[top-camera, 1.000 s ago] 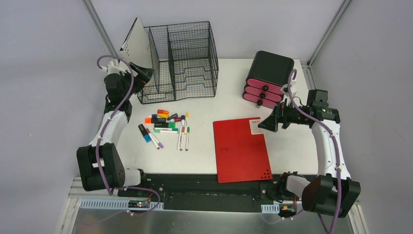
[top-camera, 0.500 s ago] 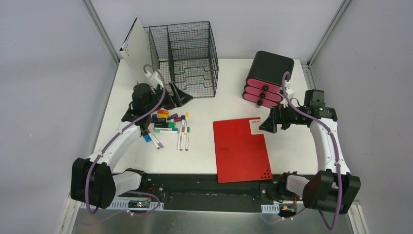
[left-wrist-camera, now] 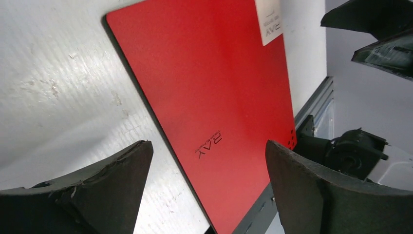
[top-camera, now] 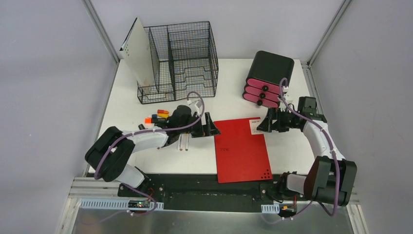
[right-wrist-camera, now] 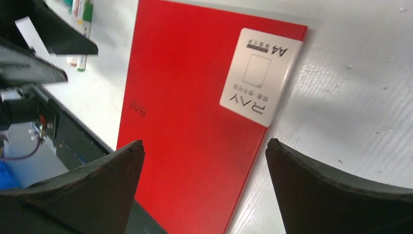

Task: Organize the desk
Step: Pick up the folder from the center of the board.

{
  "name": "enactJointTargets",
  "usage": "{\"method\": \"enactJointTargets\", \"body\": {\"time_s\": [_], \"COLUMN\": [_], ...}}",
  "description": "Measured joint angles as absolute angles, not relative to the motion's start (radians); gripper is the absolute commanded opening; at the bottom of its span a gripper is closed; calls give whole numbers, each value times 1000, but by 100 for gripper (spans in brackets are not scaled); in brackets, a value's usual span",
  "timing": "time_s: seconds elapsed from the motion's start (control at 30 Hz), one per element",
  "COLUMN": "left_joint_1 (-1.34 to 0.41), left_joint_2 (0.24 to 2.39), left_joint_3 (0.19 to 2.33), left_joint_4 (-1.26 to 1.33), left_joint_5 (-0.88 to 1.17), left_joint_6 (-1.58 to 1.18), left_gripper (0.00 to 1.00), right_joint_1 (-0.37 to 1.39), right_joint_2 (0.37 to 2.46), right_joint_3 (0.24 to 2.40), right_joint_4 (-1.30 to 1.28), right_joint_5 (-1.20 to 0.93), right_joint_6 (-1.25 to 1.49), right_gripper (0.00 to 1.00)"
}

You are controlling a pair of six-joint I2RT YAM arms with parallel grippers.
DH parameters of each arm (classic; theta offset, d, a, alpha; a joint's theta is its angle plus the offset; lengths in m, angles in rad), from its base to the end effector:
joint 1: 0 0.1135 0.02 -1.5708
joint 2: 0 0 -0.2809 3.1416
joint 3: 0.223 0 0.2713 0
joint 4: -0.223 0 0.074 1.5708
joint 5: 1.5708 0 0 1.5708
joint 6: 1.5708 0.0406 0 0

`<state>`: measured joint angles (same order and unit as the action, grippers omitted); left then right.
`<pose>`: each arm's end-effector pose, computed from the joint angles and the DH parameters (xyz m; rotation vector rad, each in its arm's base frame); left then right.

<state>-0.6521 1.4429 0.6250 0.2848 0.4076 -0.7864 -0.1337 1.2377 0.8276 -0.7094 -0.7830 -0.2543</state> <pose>0.2324 -0.1977 0.1835 0.1173 2.3291 -1.2314 0.2412 -0.0035 0.2360 -0.3751 2.4039 0.8739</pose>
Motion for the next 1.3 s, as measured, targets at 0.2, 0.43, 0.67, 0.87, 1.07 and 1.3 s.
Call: {"method": "enactJointTargets", "body": {"time_s": [0.2, 0.43, 0.67, 0.87, 1.07, 1.3], "left_joint_1": [-743, -772, -788, -800, -813, -812], "left_joint_2": [1535, 1591, 1595, 1610, 1639, 1669], "left_joint_3": [619, 619, 632, 643, 661, 676], "left_joint_4": [357, 381, 339, 331, 342, 361], "left_joint_5": [315, 258, 207, 193, 192, 194], "left_joint_6": [-856, -921, -951, -974, -991, -1010], "left_gripper": [86, 82, 77, 71, 68, 65], "right_joint_1": [-123, -120, -119, -117, -102, -102], "right_joint_2": [1253, 1394, 1485, 1520, 1562, 1536], "right_joint_3": [747, 748, 768, 771, 782, 782], "right_joint_4": [-538, -457, -447, -434, -434, -375], "right_joint_5": [-702, -694, -701, -740, -752, -718], "right_joint_6": [-133, -33, 30, 71, 80, 65], "right_gripper": [99, 99, 97, 93, 74, 60]}}
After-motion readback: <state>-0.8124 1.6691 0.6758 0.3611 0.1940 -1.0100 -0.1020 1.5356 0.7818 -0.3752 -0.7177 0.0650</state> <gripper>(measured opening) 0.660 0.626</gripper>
